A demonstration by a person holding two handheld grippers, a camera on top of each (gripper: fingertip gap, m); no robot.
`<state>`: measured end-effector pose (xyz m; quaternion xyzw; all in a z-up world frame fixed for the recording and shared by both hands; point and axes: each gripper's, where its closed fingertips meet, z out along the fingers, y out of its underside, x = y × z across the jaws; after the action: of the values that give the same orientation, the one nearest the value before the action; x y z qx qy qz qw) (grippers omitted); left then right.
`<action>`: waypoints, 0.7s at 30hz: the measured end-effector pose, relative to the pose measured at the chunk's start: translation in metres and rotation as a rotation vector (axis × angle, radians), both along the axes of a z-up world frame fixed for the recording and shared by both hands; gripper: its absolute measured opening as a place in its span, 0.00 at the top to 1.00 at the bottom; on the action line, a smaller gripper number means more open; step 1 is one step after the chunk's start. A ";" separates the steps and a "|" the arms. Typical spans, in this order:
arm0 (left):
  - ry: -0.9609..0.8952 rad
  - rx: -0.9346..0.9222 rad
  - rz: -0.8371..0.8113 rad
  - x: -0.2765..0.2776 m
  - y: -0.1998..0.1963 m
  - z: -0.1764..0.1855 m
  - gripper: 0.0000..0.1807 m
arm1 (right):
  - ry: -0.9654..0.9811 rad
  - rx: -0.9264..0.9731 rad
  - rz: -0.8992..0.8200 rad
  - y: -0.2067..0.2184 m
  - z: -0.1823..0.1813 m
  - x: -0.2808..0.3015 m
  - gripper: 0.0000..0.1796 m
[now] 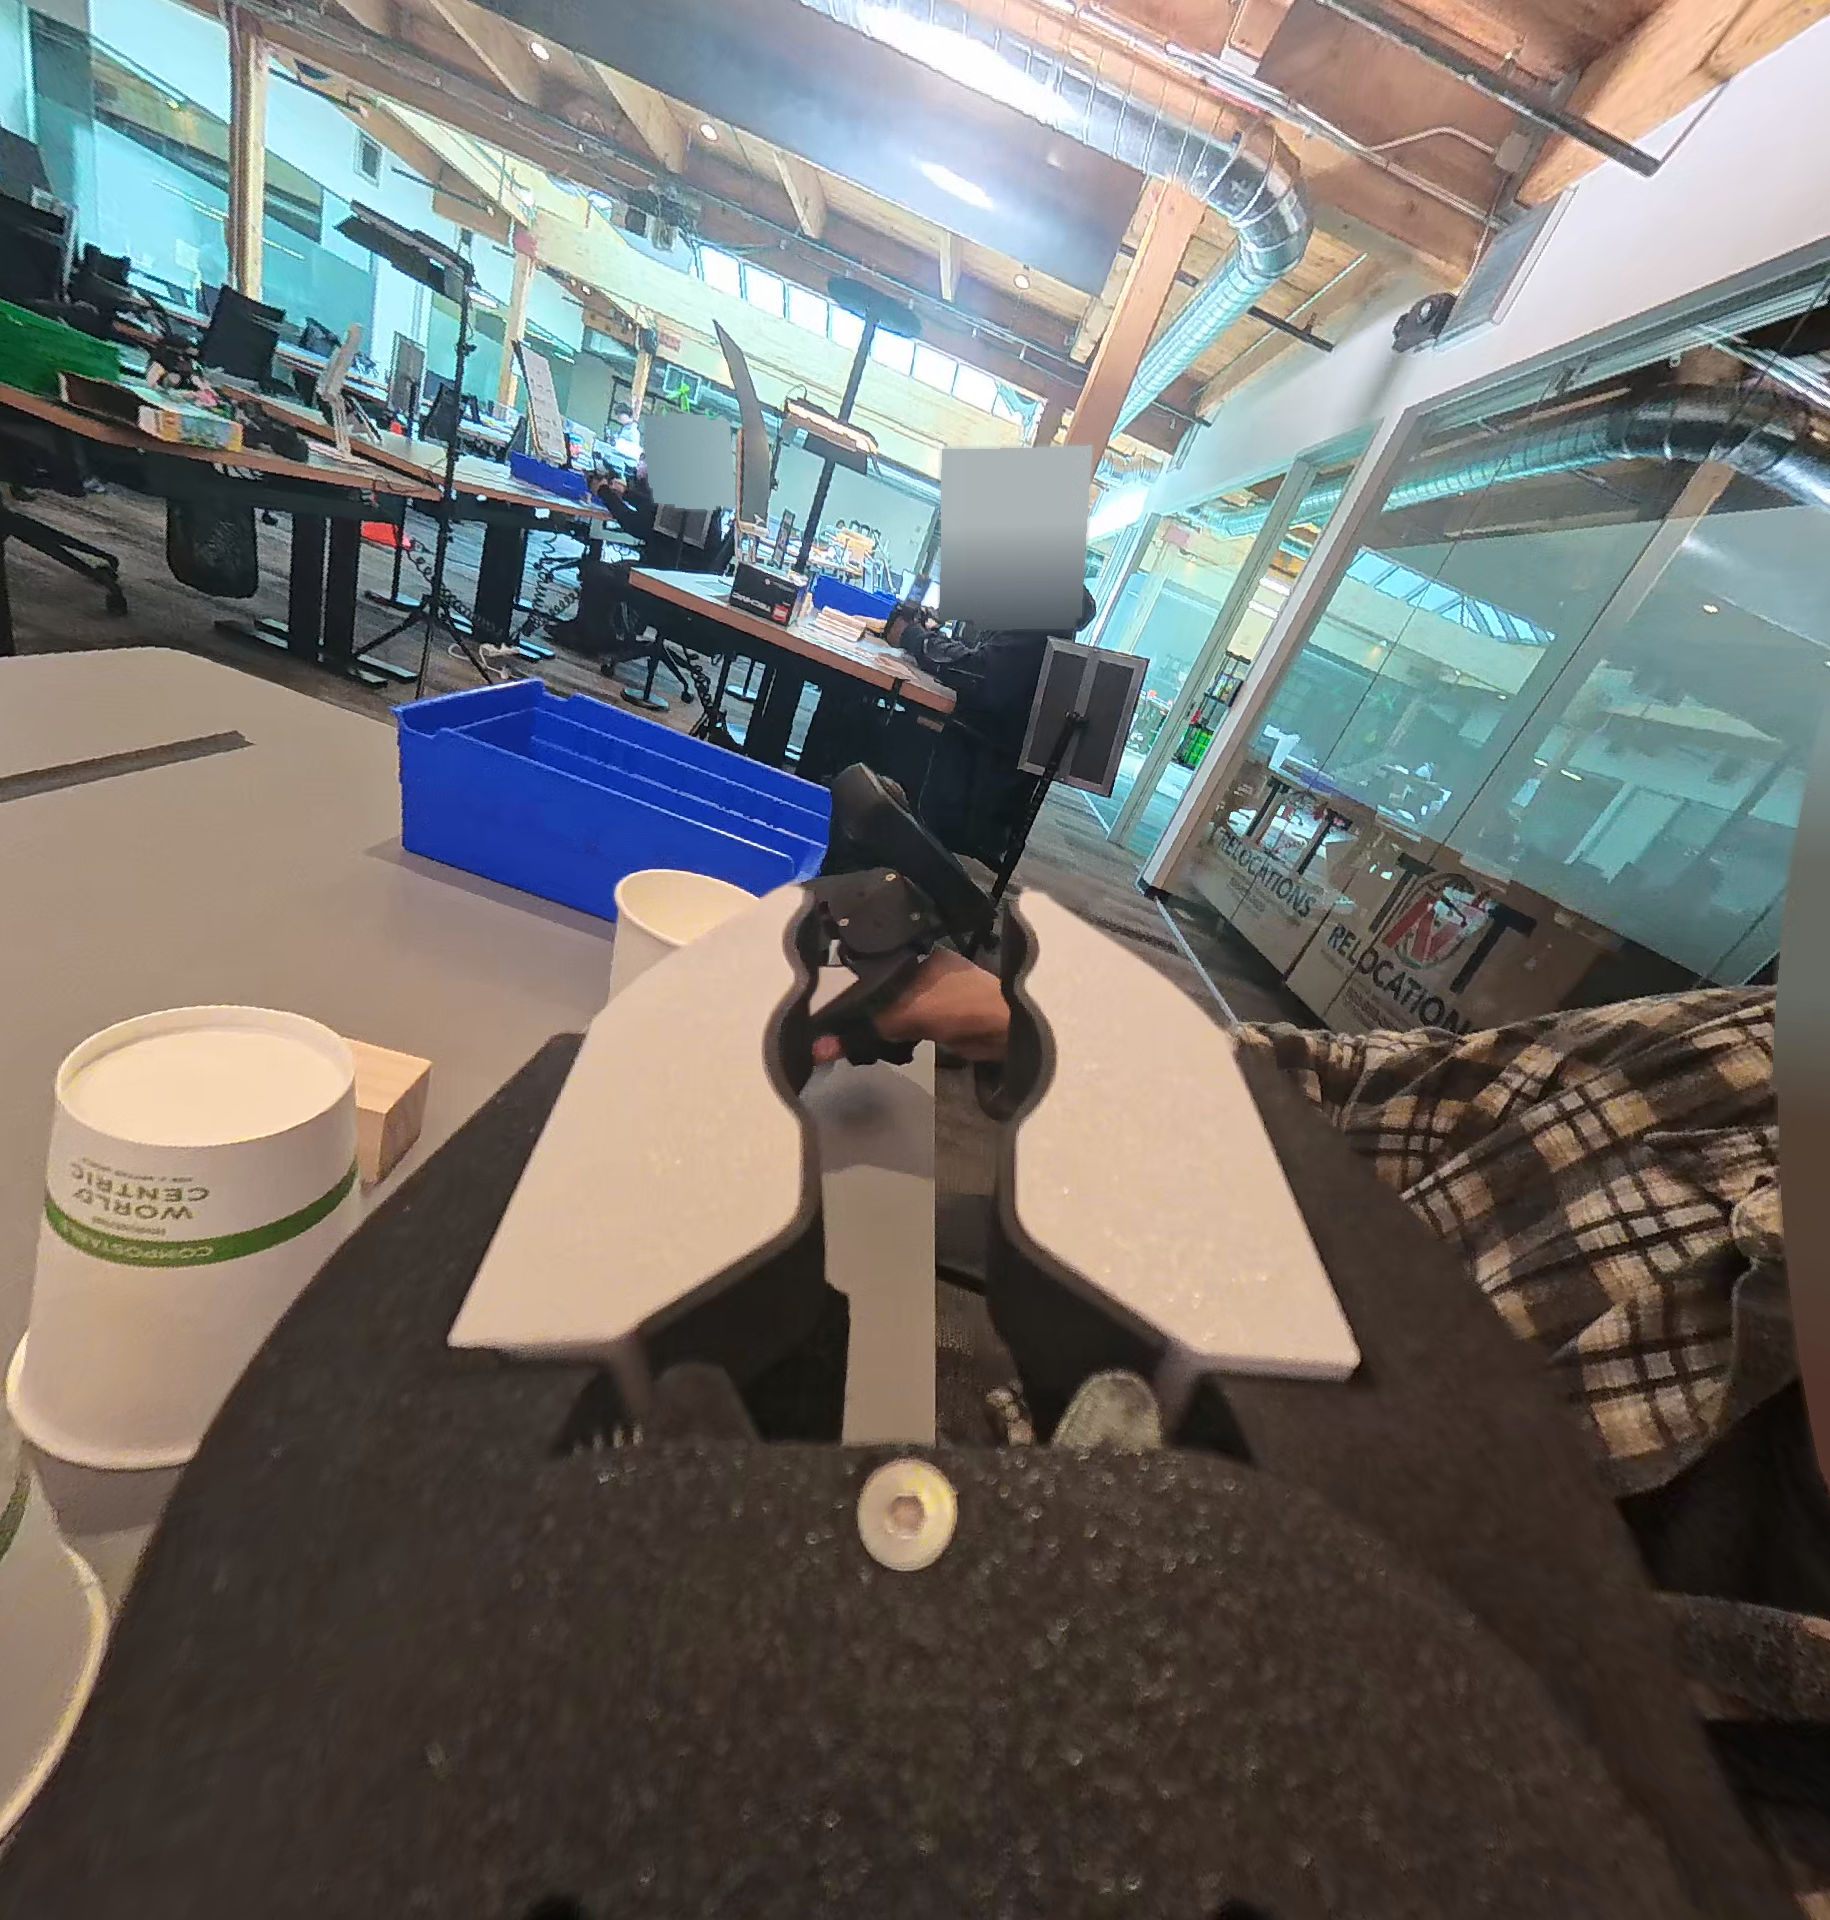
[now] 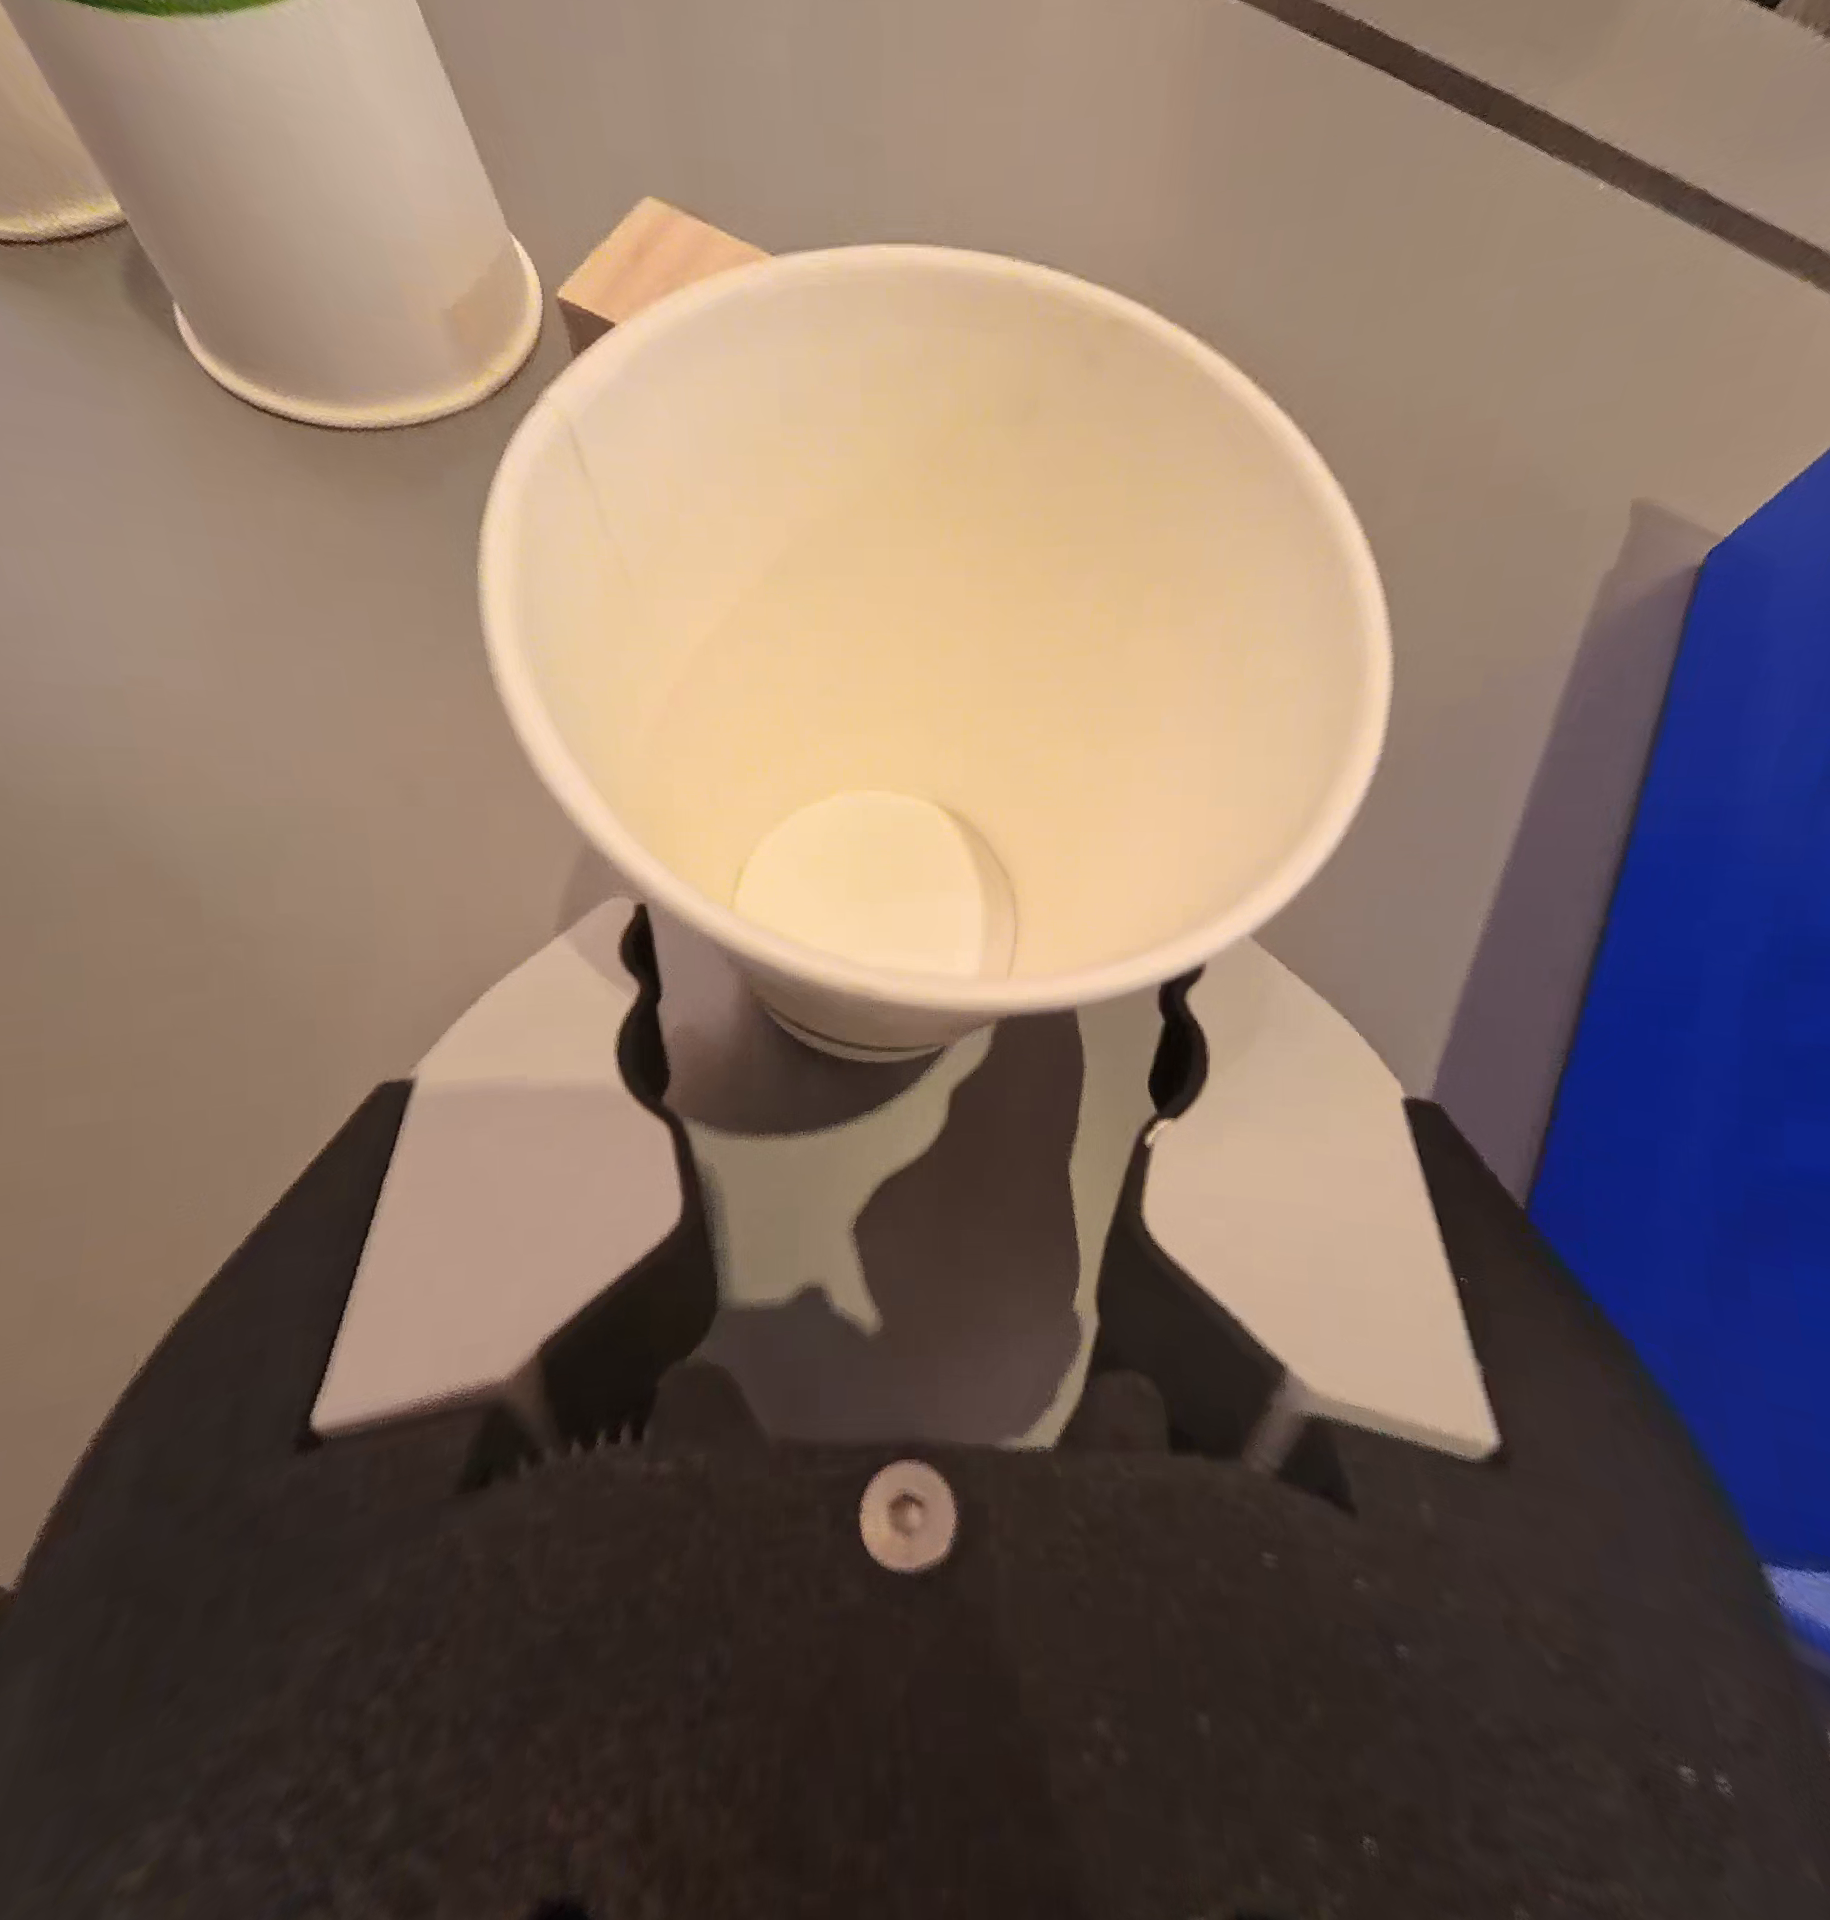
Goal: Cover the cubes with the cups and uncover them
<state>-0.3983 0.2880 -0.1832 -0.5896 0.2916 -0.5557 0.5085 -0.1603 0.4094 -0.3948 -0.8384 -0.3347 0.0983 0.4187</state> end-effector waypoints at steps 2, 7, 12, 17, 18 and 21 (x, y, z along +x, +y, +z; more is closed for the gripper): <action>-0.011 0.007 0.017 -0.006 0.001 0.004 0.82 | -0.003 -0.013 0.015 -0.004 0.003 0.001 0.43; 0.035 0.044 0.089 -0.031 0.005 0.019 0.80 | -0.089 -0.096 0.068 -0.035 0.009 0.008 0.21; 0.131 0.092 0.279 -0.075 0.015 0.013 0.75 | -0.204 -0.079 0.186 -0.058 0.052 0.013 0.19; 0.196 0.039 0.342 -0.106 0.031 -0.010 0.70 | -0.332 -0.043 0.407 -0.058 0.100 -0.009 0.23; 0.203 0.029 0.358 -0.112 0.035 -0.013 0.68 | -0.357 -0.034 0.461 -0.055 0.108 -0.017 0.24; 0.188 0.006 0.359 -0.122 0.040 -0.015 0.67 | -0.393 -0.010 0.639 -0.041 0.128 -0.052 0.27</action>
<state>-0.5207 0.3278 -0.1977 -0.6797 0.2298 -0.3977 0.5718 -0.2119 0.3679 -0.2672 -0.6963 -0.6532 0.0627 0.2907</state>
